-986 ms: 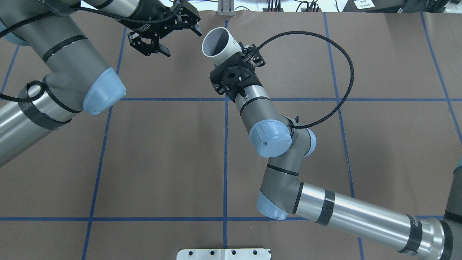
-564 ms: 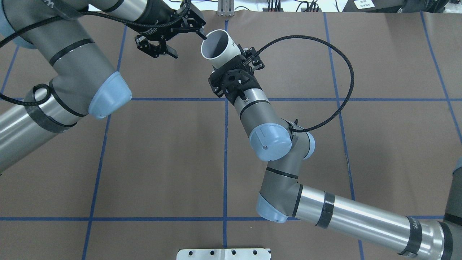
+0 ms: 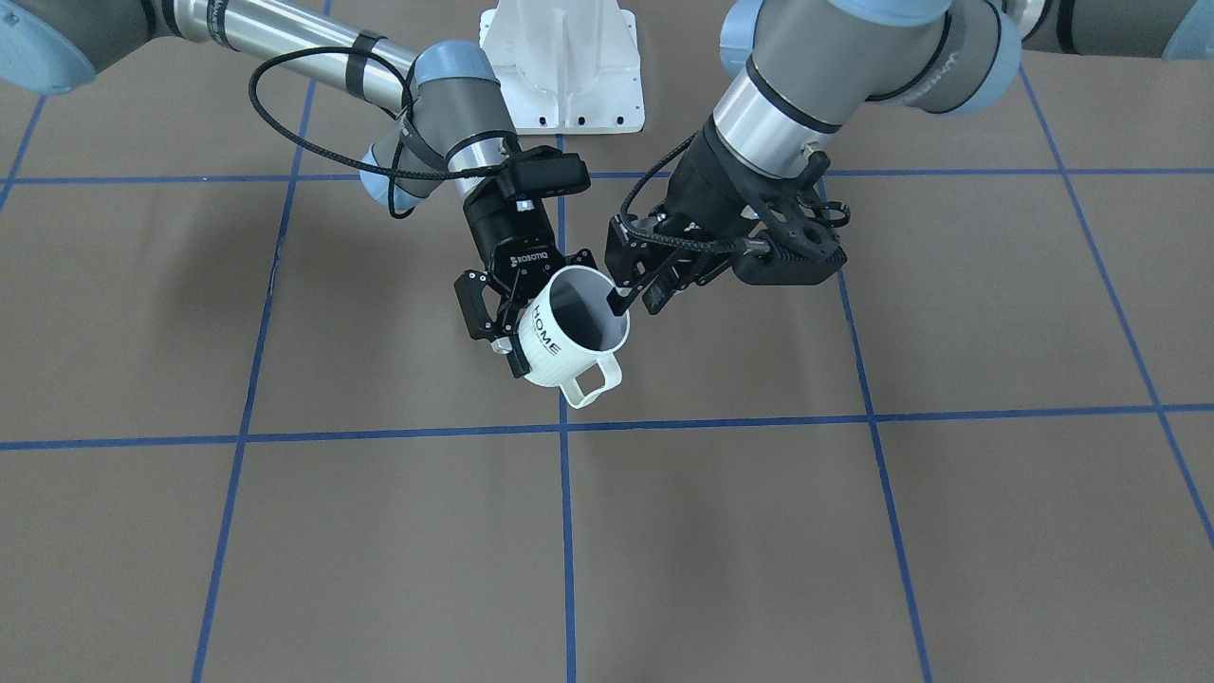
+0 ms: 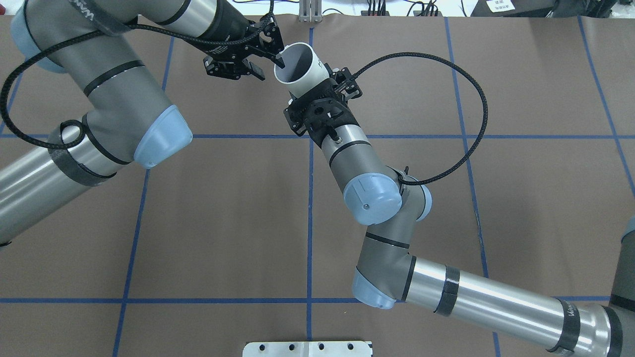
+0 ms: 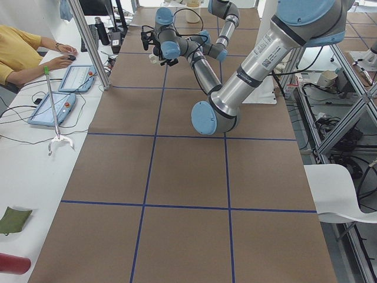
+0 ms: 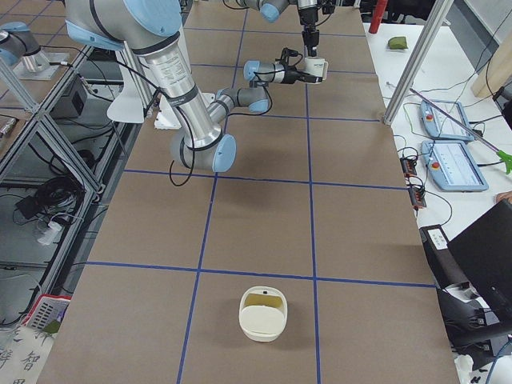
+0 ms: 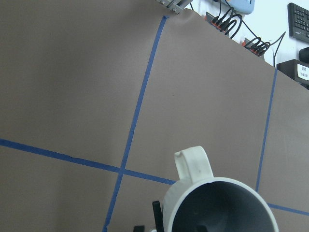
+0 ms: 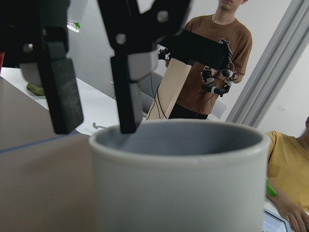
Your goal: Left arm hands cup to right arm to dump lemon
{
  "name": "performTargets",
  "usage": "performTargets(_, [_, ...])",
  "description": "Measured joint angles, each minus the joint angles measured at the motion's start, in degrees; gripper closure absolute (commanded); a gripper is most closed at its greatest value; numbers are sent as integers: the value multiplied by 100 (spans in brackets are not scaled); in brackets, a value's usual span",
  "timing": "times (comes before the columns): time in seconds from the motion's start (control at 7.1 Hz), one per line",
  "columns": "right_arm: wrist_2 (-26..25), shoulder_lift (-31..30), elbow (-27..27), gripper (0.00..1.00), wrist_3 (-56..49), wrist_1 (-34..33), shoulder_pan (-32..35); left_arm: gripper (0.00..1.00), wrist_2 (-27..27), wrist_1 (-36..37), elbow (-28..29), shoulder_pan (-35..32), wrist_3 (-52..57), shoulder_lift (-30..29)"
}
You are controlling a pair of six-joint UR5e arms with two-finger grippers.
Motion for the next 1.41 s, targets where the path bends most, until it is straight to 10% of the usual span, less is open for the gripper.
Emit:
performTargets(0.99, [2, -25, 41, 100, -2, -8, -16, 77, 0, -141, 61, 119, 3, 4])
performTargets(1.13, [1, -27, 44, 86, -6, -8, -18, 100, 0, -142, 62, 122, 2, 4])
performTargets(1.27, [-1, -27, 45, 31, -14, -8, -21, 100, 0, -140, 61, 126, 0, 0])
performTargets(1.41, [-9, -29, 44, 1, -25, -8, -28, 100, 0, -134, 59, 128, 3, -1])
